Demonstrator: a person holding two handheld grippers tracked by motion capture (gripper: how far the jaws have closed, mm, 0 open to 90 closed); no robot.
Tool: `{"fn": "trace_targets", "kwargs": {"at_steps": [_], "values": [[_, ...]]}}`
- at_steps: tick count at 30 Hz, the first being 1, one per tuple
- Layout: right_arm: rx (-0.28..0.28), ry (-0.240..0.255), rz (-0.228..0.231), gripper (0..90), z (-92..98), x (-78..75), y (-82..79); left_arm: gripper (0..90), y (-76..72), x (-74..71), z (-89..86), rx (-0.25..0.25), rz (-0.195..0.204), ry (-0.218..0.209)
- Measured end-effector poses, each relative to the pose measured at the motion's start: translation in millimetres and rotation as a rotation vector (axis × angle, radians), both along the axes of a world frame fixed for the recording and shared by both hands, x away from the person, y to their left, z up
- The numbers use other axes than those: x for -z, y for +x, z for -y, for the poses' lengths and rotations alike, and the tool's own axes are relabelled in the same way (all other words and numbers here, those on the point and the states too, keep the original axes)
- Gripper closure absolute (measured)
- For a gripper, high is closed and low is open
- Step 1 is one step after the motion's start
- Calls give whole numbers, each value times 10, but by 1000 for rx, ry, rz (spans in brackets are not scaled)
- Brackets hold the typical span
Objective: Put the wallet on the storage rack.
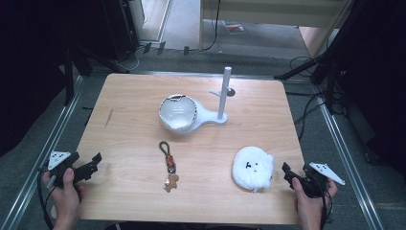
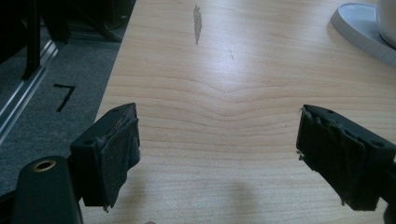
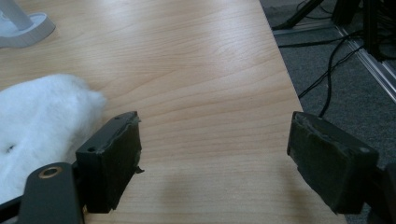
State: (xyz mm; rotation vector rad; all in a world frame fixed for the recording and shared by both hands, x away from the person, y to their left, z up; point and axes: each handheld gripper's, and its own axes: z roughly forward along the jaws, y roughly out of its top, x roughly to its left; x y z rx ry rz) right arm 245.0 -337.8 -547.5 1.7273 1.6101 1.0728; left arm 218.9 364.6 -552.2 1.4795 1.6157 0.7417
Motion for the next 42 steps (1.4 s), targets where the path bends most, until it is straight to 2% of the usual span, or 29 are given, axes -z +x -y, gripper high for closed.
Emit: {"fn": "trace_targets", "kwargs": {"at_steps": [2,6,10,14,16,19,21,25,30,34,37,42], "values": [[-5,-16,-6,179,-7,1,3,142,3,1,-2,-2,3,-5],[-1,-82,-20,185,-79,-25,-4,142,0,0,-8,0,3,-8],[3,-123,-30,193,-168,-96,-15,142,-5,2,-17,0,10,-15],[-40,-157,-34,216,-261,-200,-38,142,-4,1,-12,1,4,-15],[-73,-172,-52,221,-309,-248,-51,142,-6,2,-8,0,6,-13],[-93,-174,-73,228,-346,-304,-60,142,-4,1,-8,0,4,-13],[-128,-136,-128,261,-378,-392,-45,143,-2,1,-11,5,2,-16],[-166,-149,-229,273,-448,-495,18,143,1,2,-11,13,1,-19],[-230,-95,-352,272,-545,-558,127,143,5,3,-8,13,3,-20],[-245,-37,-431,268,-583,-574,240,143,7,4,-10,10,0,-24],[-242,-12,-461,256,-612,-610,316,143,9,4,-10,9,-2,-23],[-257,68,-501,229,-646,-601,430,143,9,4,-14,8,-2,-26]]}}
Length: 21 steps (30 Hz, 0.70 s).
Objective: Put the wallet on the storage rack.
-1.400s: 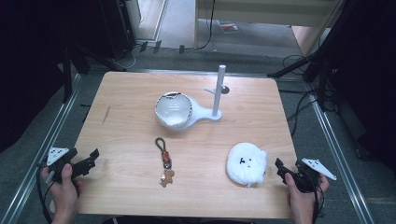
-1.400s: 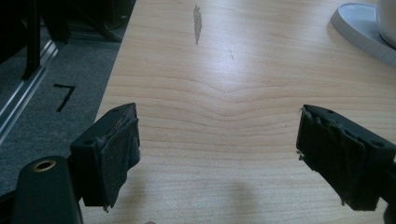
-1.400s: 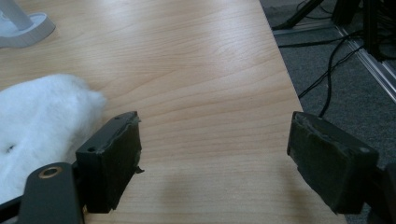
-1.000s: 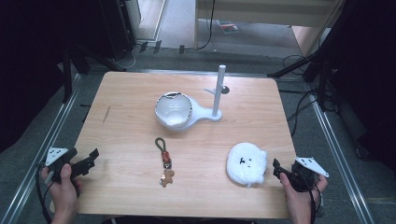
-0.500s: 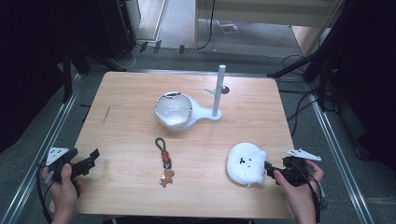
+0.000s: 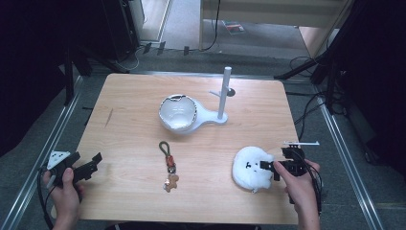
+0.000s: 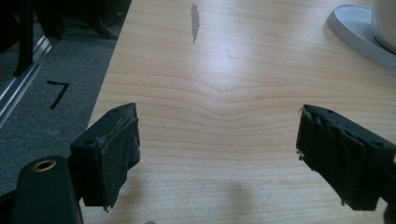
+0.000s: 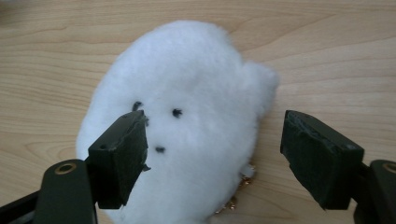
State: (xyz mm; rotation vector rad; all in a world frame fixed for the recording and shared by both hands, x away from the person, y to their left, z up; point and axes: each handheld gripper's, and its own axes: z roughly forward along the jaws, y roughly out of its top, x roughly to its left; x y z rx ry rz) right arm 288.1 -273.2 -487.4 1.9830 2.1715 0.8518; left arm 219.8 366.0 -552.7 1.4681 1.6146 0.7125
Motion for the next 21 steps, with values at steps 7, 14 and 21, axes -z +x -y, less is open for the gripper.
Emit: {"fn": "trace_targets", "kwargs": {"at_steps": [7,14,21], "values": [[11,0,-45,199,-109,124,55,143,2,1,2,6,-3,2],[-15,-48,-73,163,-230,267,53,143,6,1,1,6,-8,0],[-45,-113,-59,183,-308,293,30,143,10,3,0,7,-8,-3]]}}
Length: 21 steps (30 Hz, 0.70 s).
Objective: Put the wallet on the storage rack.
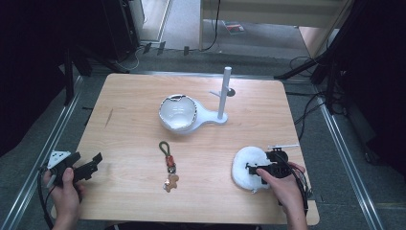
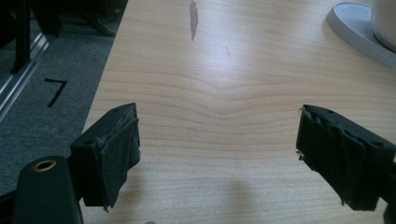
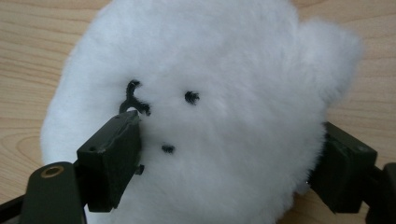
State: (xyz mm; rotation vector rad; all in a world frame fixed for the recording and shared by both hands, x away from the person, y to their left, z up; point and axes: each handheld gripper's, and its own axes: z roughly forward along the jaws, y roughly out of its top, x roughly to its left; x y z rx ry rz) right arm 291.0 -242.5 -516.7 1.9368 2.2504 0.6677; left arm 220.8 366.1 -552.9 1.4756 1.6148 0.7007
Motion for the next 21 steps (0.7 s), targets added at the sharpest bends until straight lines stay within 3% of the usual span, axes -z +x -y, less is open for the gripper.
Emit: {"fn": "trace_targets", "kwargs": {"at_steps": [7,12,15,19,21], "values": [[-20,-112,-7,183,-132,8,-43,144,-1,0,0,3,-7,-6],[-19,-125,13,200,-141,18,-70,144,0,1,2,5,-11,-8],[-20,-124,13,283,-148,3,-90,144,3,2,1,7,-11,-5],[-54,-81,28,503,-141,-20,-104,144,5,1,6,8,-12,1],[-46,-68,34,582,-117,-21,-108,144,6,1,5,9,-15,2]]}}
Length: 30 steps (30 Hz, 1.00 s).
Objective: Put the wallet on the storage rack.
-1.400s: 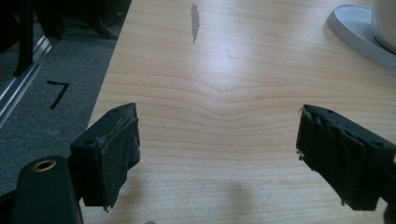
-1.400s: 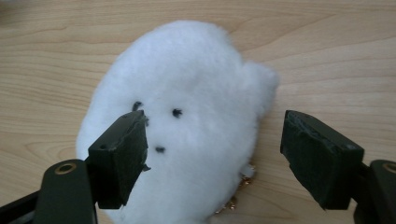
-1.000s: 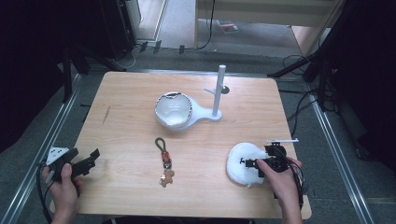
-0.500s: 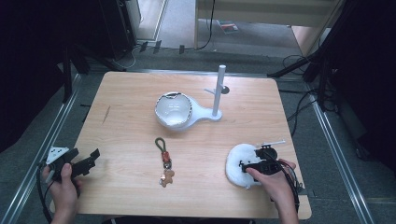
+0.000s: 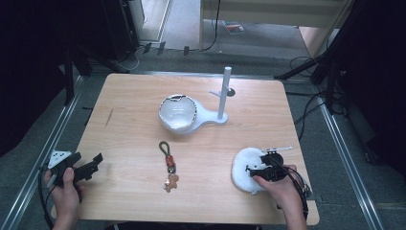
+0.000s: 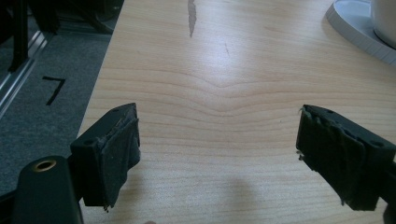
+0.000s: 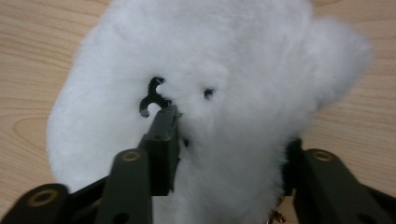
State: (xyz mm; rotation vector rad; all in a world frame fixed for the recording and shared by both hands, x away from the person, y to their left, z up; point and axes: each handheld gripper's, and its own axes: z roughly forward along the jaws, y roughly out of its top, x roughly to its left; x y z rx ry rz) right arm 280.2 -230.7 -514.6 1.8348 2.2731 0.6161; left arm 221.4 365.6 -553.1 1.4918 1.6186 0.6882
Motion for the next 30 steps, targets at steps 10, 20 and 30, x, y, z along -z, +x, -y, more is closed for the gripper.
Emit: {"fn": "trace_targets", "kwargs": {"at_steps": [10,20,30], "values": [[-46,95,23,727,139,30,10,144,16,1,12,7,-12,9],[-81,90,192,805,75,-37,-55,143,19,2,-2,8,-11,-5],[-86,71,412,805,-107,-178,-148,143,21,2,-12,13,-12,-13]]}}
